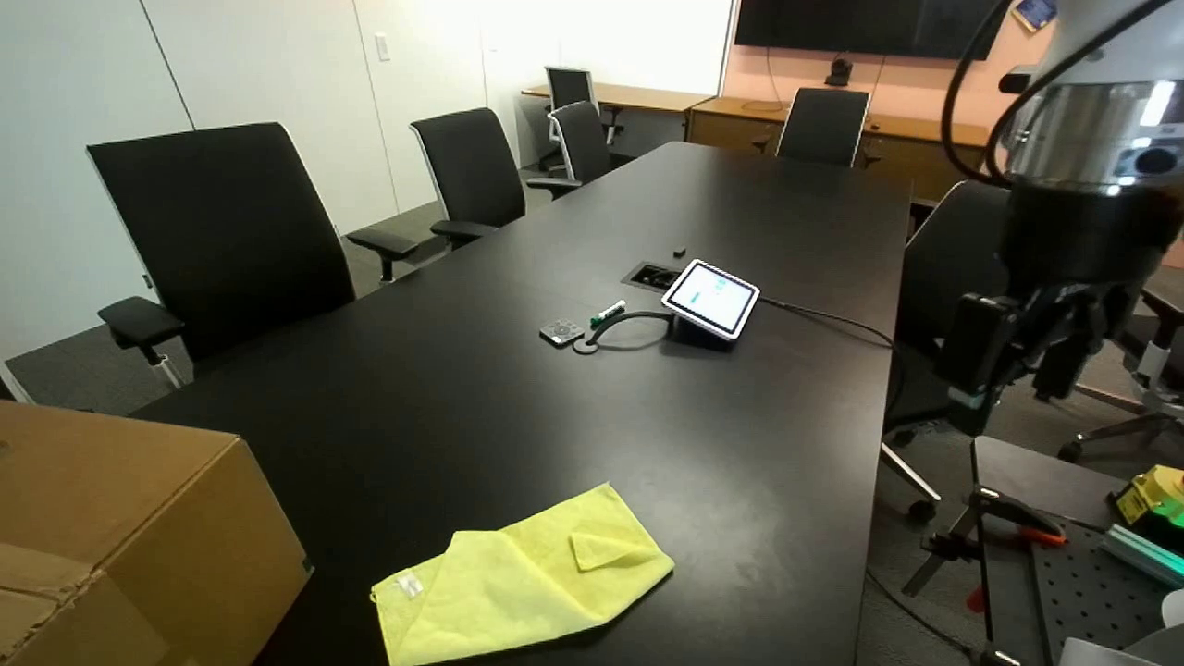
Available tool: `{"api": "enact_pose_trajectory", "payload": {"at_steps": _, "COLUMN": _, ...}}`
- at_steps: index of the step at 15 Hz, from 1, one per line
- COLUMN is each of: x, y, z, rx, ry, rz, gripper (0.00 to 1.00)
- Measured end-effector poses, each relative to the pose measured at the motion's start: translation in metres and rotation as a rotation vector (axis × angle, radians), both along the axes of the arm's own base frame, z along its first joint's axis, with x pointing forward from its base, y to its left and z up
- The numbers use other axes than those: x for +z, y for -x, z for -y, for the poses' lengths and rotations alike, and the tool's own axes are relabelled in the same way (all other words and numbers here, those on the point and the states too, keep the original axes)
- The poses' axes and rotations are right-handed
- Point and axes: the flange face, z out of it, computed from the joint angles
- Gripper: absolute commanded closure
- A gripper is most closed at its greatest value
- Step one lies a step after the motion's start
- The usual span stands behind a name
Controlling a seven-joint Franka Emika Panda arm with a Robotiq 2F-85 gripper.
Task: Fold the cloth in half
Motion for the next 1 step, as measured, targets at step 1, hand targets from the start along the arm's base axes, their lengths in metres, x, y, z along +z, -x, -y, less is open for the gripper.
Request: {"api": "enact_pose_trajectory", "payload": {"at_steps": 1, "x": 0.0022, "y": 0.0057, "z": 0.0025, "rx": 0.002, "ry": -0.003, "rz": 0.009, "gripper": 0.00}}
